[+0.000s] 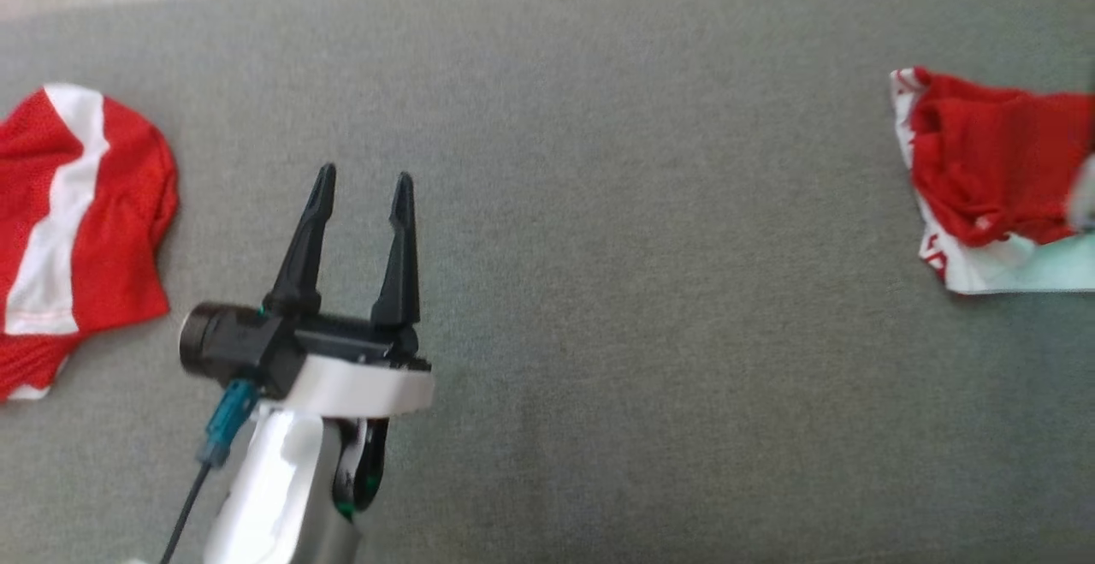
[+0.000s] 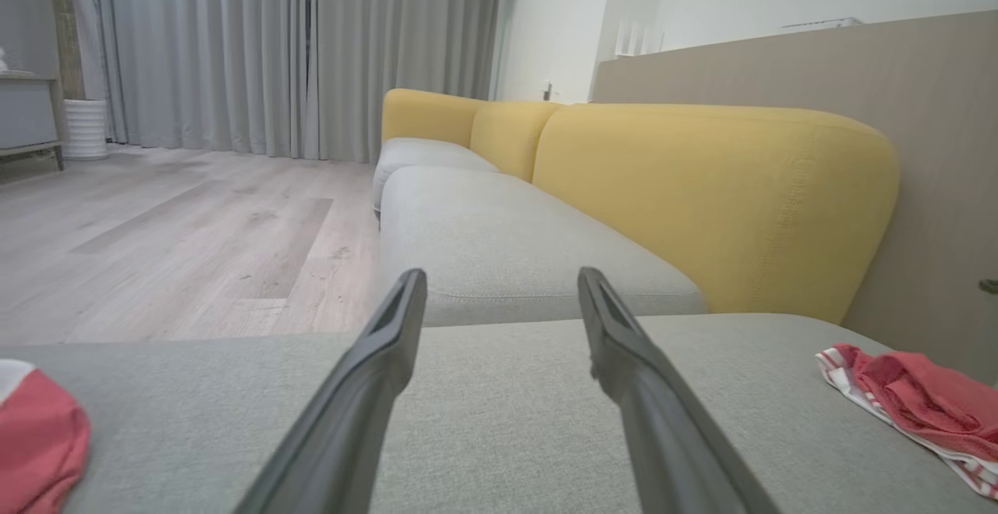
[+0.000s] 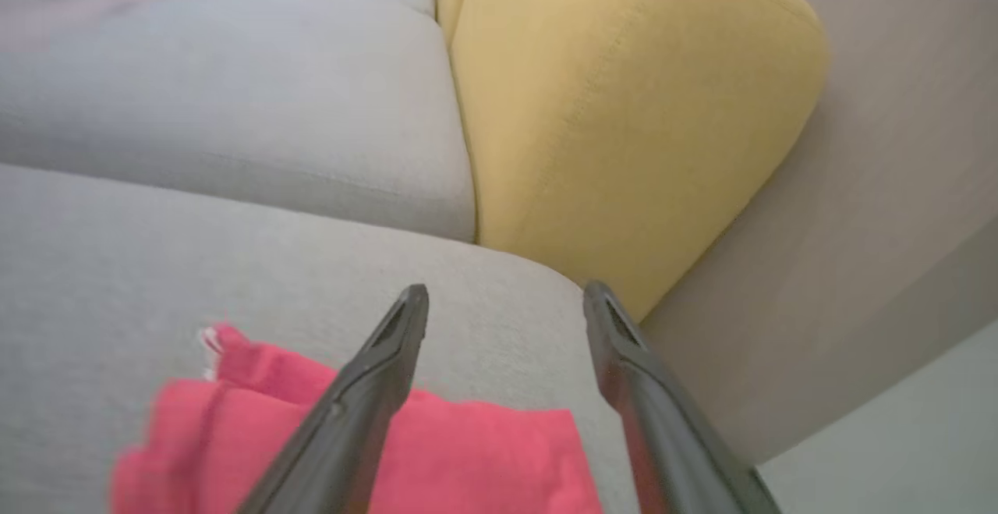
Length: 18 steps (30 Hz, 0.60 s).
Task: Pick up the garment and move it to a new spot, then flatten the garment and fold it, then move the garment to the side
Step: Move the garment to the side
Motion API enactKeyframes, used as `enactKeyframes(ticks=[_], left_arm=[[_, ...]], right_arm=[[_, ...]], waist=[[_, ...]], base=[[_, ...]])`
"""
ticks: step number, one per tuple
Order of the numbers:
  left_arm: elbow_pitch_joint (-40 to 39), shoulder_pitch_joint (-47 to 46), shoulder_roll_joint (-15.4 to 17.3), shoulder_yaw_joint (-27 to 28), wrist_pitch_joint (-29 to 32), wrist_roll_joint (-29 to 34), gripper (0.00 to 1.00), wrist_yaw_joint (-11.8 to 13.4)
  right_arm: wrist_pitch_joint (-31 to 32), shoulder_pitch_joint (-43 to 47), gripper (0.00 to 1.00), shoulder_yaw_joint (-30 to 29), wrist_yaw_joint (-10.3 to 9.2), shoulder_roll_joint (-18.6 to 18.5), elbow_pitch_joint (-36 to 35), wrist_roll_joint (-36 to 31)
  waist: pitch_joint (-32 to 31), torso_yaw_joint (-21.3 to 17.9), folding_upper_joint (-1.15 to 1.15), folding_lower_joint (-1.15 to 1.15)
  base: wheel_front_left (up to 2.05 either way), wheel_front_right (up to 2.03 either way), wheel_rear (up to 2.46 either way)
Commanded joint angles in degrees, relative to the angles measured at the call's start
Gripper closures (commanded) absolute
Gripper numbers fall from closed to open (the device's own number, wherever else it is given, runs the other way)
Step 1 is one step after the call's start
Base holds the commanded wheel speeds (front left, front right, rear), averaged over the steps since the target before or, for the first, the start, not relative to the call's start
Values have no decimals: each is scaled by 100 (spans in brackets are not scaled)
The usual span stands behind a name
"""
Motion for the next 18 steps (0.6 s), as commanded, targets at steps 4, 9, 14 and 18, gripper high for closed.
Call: enactKeyframes(ticks=[4,9,14,18], left_arm=[[-243,183,40,307,-29,-54,0,70],[-289,494,40,316,-29,-56,0,90],[-268,790,40,295,-29,-91,0,71],[-215,971,40,349,-29,-118,0,92]], right_arm=[[-121,-176,0,189,-5,500,-653,372],[-63,195,0,451,-5,1145,-1443,925],[-11,1062,0,641,-5,1454,-2278,1450],[-115,1874,0,742,-5,1768,-2878,1761]], waist=[[-517,-92,0,0],[-942,-57,0,0],[-1182,64,0,0],[-1288,141,0,0]], base=[[0,0,0],[0,0,0],[0,0,0],[0,0,0]])
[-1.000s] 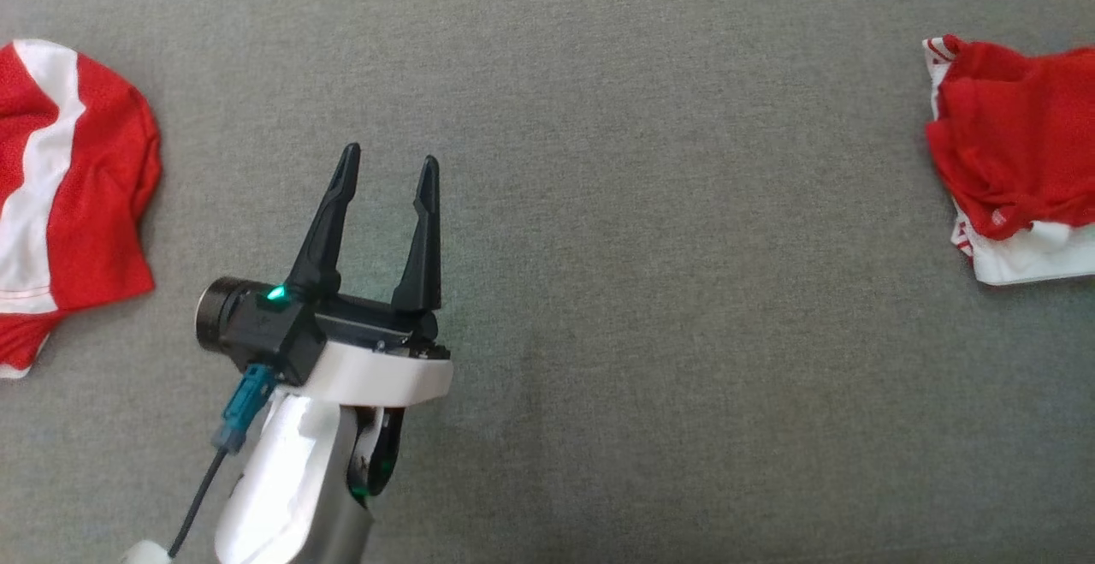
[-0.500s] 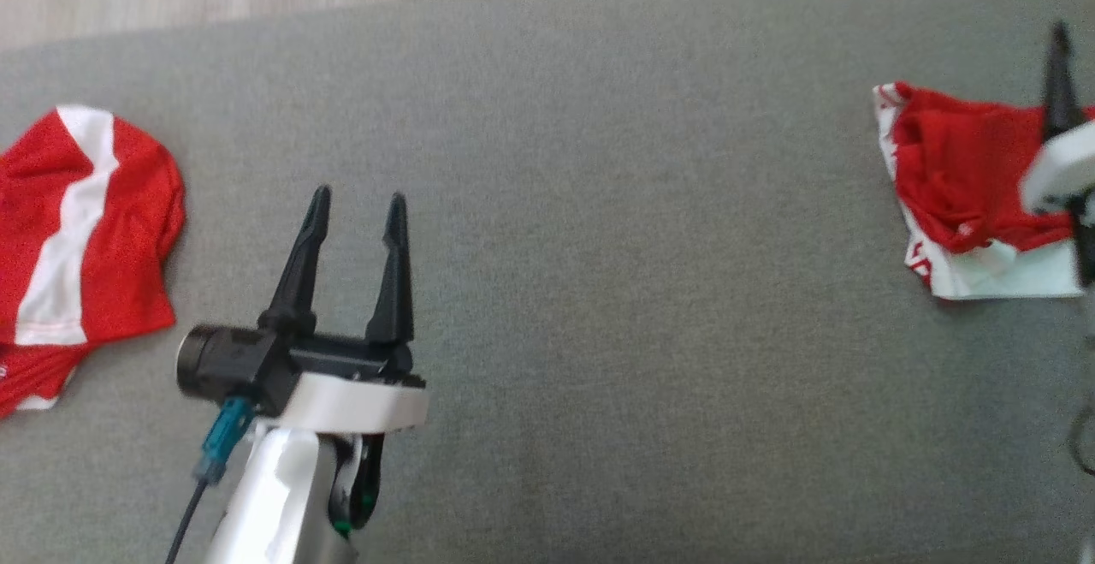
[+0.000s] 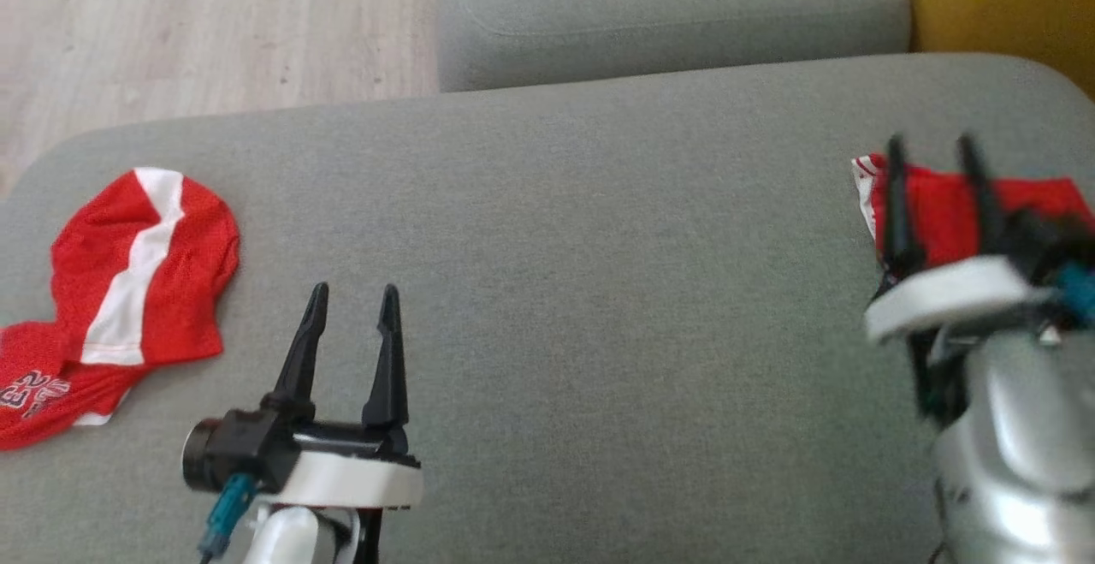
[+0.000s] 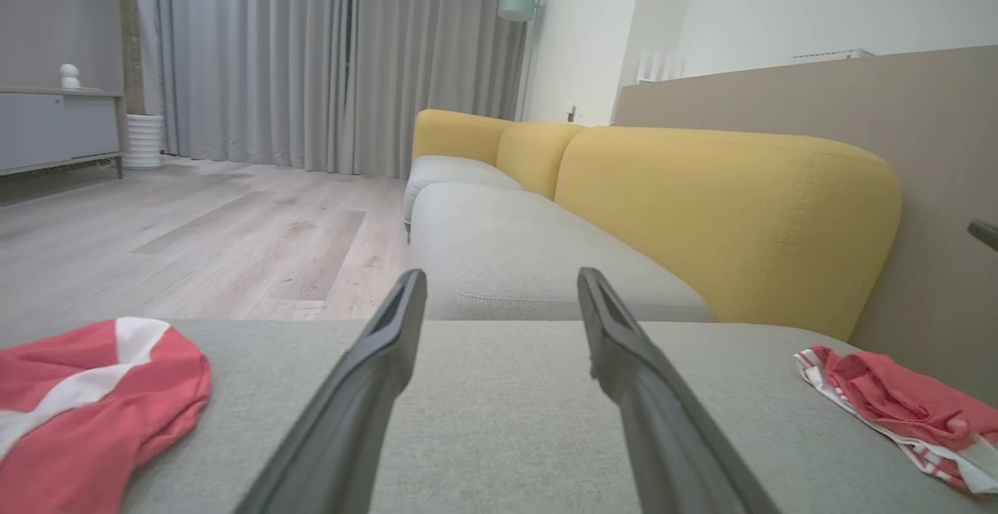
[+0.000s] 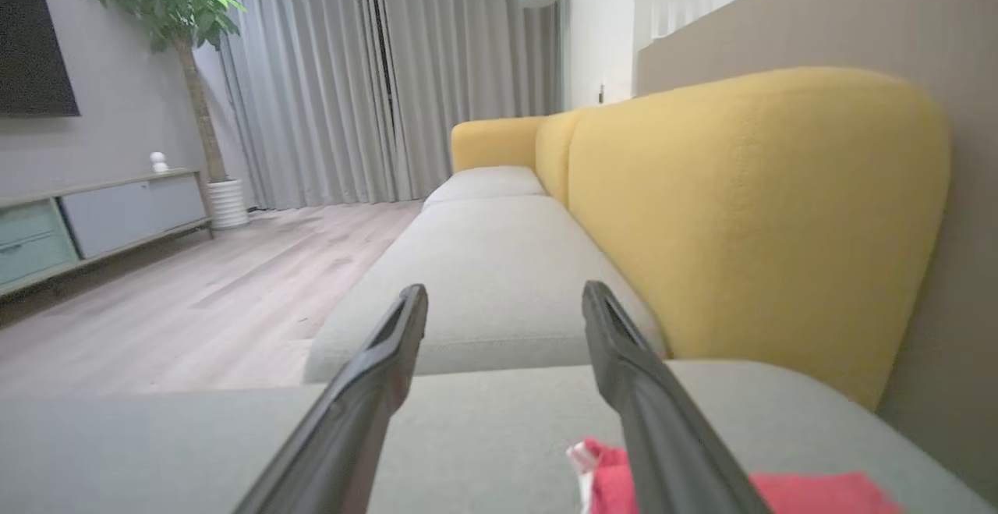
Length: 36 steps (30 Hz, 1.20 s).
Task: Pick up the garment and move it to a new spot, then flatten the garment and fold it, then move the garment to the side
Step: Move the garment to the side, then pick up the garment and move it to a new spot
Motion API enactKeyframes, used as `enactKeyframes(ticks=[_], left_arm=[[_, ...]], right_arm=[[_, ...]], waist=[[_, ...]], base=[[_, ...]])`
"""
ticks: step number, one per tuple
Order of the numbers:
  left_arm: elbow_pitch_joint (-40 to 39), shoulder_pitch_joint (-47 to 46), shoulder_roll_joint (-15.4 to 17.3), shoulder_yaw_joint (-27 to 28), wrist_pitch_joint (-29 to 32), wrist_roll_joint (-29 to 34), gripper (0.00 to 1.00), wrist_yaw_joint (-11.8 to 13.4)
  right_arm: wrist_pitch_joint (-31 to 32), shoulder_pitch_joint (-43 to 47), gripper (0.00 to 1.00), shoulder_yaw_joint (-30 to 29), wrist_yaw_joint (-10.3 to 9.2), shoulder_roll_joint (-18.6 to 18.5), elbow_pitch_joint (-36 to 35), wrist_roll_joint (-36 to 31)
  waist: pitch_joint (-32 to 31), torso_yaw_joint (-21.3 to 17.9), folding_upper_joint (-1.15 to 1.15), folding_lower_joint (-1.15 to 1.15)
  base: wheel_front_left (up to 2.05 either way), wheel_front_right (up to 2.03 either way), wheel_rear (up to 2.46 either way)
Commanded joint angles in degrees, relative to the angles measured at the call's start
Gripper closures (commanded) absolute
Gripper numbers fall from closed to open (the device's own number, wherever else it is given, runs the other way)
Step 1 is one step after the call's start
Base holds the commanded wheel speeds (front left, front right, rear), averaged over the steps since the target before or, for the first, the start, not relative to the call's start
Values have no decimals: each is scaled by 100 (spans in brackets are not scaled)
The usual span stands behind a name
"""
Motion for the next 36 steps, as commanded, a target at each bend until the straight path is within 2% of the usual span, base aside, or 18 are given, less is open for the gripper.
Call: enactKeyframes(ticks=[1,6,10,13,20,36], left_arm=[[-202,-113,23,235,-29,-48,0,25],[-252,140,23,399,-29,-69,0,-24],[-337,242,23,445,-29,-196,0,-85],[-399,272,23,484,-29,-235,0,-14],[-376,279,23,458,-29,-216,0,30],[-316,199,23,352,-29,-211,0,43]], right_arm=[[-95,40,0,172,-5,114,-336,15],[-163,980,0,140,-5,314,-601,-76],[-176,1471,0,383,-5,336,-757,116],[-178,1694,0,435,-5,338,-973,226],[-179,1793,0,482,-5,339,-1192,267],[-179,1835,0,429,-5,340,-1202,321]], waist=[[-62,44,0,1],[-121,27,0,1],[-137,38,0,1],[-143,32,0,1],[-140,-37,0,1],[-113,-20,0,1]], base=[[0,0,0],[0,0,0],[0,0,0],[0,0,0],[0,0,0],[0,0,0]])
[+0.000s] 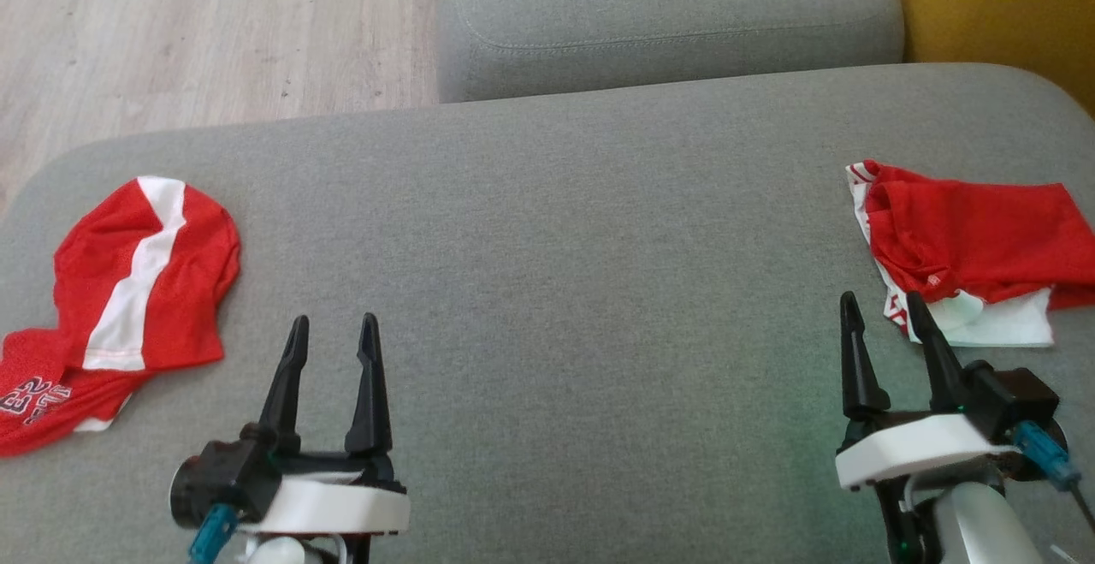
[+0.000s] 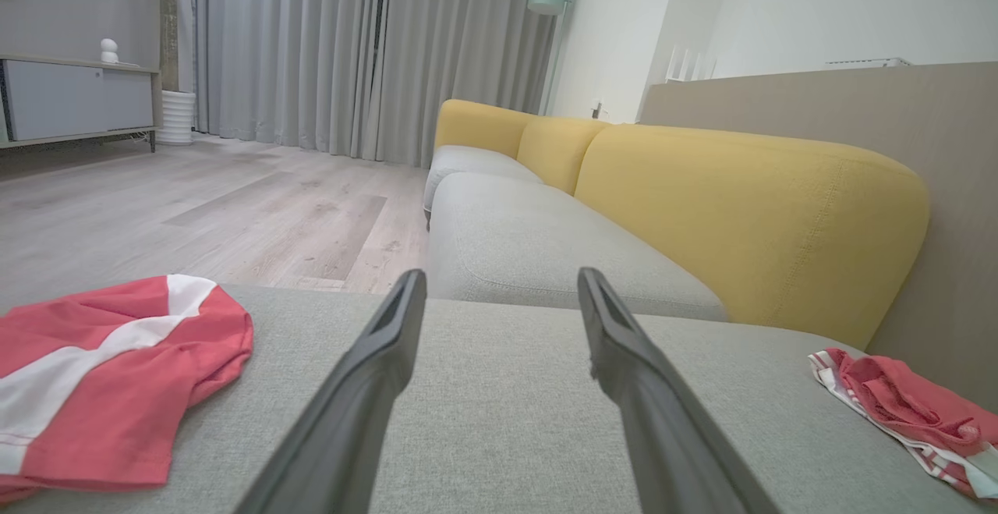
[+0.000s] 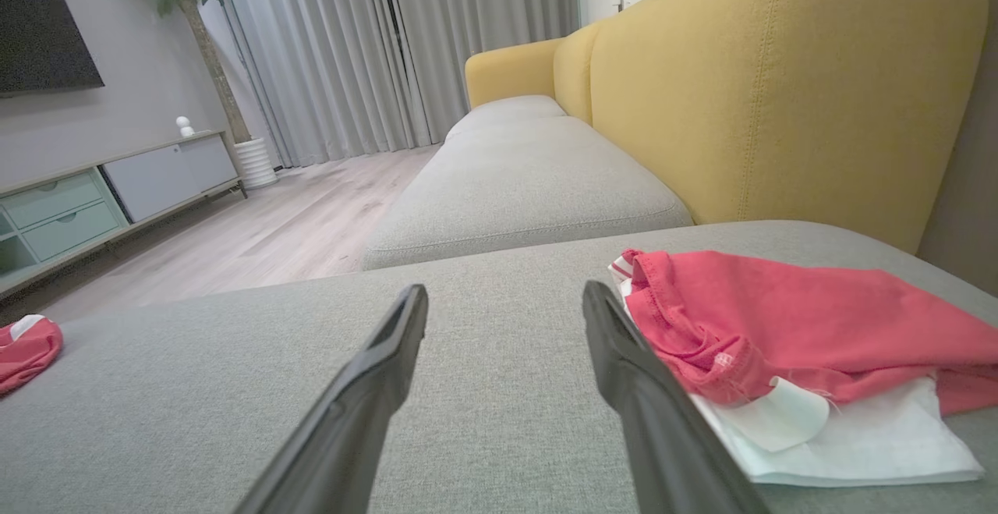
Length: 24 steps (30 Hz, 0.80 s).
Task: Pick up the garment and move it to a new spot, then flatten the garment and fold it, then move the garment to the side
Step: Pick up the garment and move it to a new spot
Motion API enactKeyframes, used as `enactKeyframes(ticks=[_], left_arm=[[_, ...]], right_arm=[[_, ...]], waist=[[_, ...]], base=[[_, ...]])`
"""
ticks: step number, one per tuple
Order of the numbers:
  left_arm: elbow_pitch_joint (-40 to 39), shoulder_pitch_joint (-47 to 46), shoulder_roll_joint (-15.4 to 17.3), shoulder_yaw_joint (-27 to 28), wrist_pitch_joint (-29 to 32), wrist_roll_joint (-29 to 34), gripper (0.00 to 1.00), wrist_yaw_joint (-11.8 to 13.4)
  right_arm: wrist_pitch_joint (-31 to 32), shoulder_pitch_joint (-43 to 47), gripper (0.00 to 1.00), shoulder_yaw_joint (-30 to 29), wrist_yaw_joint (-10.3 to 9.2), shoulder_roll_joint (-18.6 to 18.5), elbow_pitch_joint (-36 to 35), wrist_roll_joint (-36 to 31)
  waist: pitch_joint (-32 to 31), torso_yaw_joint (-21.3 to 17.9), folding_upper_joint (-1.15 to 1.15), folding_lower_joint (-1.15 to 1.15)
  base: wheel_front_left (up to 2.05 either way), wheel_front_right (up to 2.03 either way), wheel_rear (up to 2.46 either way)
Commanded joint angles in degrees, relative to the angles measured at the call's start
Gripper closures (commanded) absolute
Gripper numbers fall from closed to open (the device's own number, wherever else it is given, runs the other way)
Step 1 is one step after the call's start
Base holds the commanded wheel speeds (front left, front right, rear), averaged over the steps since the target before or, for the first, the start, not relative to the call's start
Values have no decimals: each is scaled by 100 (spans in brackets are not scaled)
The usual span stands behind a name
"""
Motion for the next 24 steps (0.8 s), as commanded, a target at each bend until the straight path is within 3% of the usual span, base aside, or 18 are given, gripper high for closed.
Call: enactKeyframes(ticks=[1,9,24], left_arm=[[-172,-227,18,164,-29,-2,0,20],[-134,-202,18,254,-29,70,0,30],[-55,-16,18,580,-29,306,0,64]], right_arm=[[-78,-150,0,121,-5,-18,-189,31],[-78,-94,0,245,-5,-18,-209,59],[-79,24,0,703,-5,-18,-79,312]], waist=[[-1,19,0,0],[-42,393,0,0],[-370,2003,0,0]], base=[[0,0,0],[0,0,0],[0,0,0]])
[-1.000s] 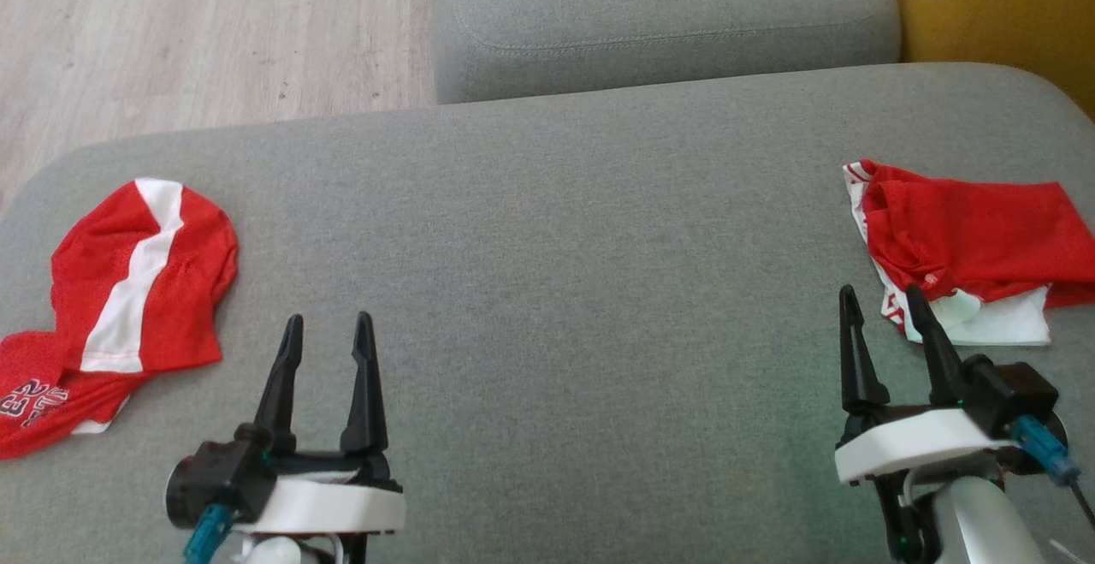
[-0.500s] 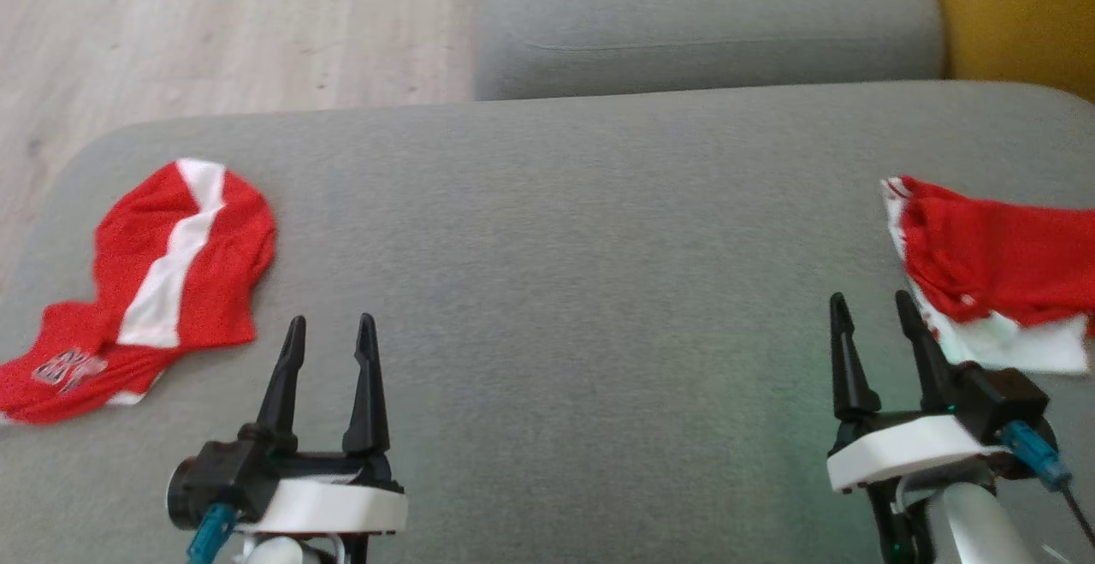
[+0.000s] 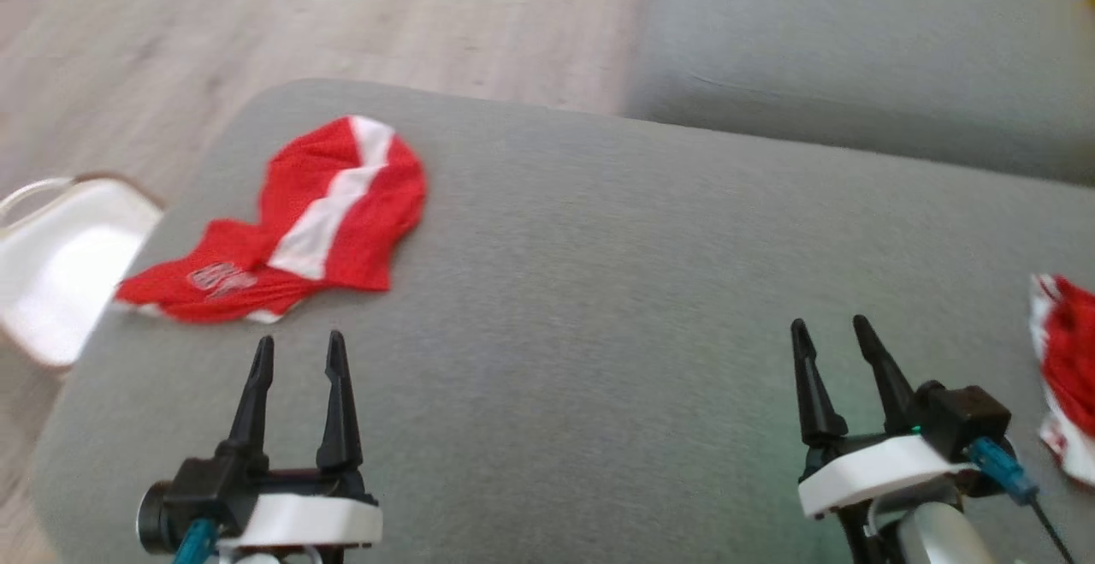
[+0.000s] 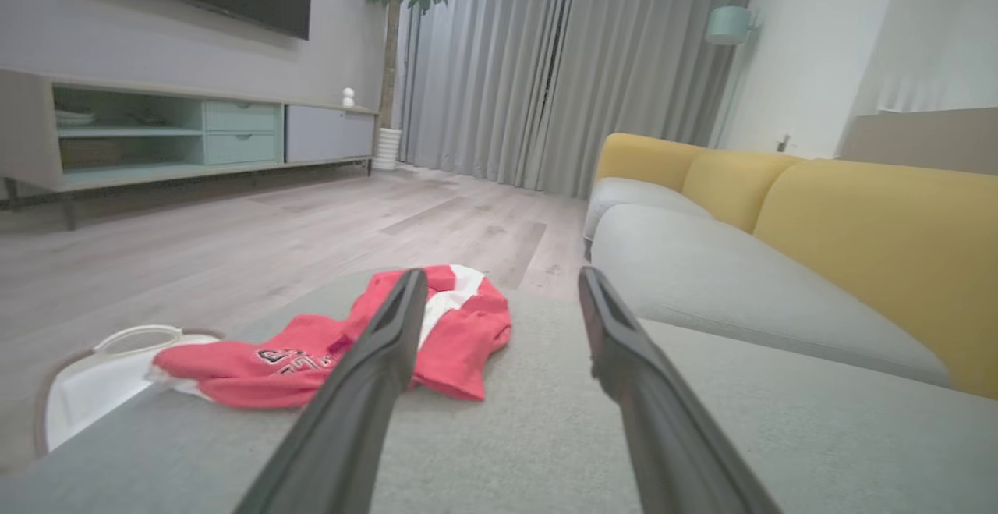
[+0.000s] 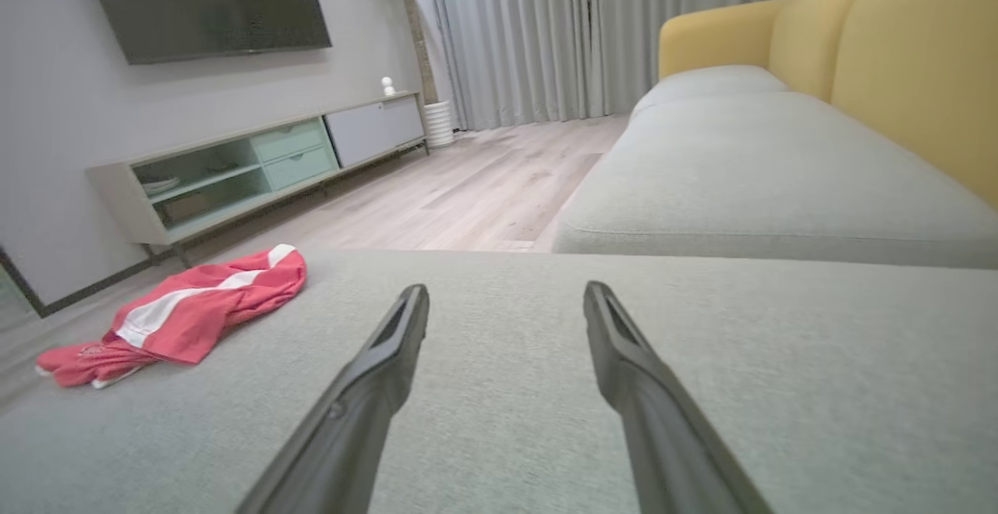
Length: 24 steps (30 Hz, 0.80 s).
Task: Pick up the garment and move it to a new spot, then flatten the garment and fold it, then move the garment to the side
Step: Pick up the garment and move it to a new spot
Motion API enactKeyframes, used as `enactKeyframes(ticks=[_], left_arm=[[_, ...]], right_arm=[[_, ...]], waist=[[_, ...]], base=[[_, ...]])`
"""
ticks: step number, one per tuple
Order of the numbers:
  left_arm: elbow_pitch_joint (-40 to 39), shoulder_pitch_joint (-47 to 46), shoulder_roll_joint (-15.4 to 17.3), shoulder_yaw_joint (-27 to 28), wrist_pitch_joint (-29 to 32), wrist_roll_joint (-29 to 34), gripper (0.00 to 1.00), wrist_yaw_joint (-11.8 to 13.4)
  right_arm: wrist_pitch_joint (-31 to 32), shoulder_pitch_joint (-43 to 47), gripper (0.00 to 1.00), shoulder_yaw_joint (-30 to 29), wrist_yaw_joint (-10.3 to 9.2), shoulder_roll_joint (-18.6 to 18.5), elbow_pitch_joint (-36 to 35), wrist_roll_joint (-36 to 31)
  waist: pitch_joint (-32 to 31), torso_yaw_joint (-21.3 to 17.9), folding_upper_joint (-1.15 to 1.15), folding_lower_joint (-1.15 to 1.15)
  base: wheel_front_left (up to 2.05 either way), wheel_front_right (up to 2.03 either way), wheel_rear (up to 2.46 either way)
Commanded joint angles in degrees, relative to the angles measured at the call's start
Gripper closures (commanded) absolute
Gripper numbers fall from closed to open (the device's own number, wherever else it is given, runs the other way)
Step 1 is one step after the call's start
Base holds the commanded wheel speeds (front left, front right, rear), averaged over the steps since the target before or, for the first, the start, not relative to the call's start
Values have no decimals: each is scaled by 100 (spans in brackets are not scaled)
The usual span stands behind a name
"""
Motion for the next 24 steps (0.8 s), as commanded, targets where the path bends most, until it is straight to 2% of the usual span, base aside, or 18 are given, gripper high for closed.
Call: enactKeyframes(ticks=[1,7,24], left_arm=[[-168,-124,12,229,-31,115,0,-1],[-142,-29,12,422,-31,269,0,-105],[-218,-3,12,663,-31,252,0,-119]], right_arm=[[-79,-133,0,190,-5,-20,-134,62],[-79,-131,0,364,-5,-20,-58,220],[-79,-182,0,537,-5,-20,30,267]], waist=[[-156,439,0,0],[-233,934,0,0],[-202,964,0,0]], base=[[0,0,0],[0,0,0],[0,0,0]])
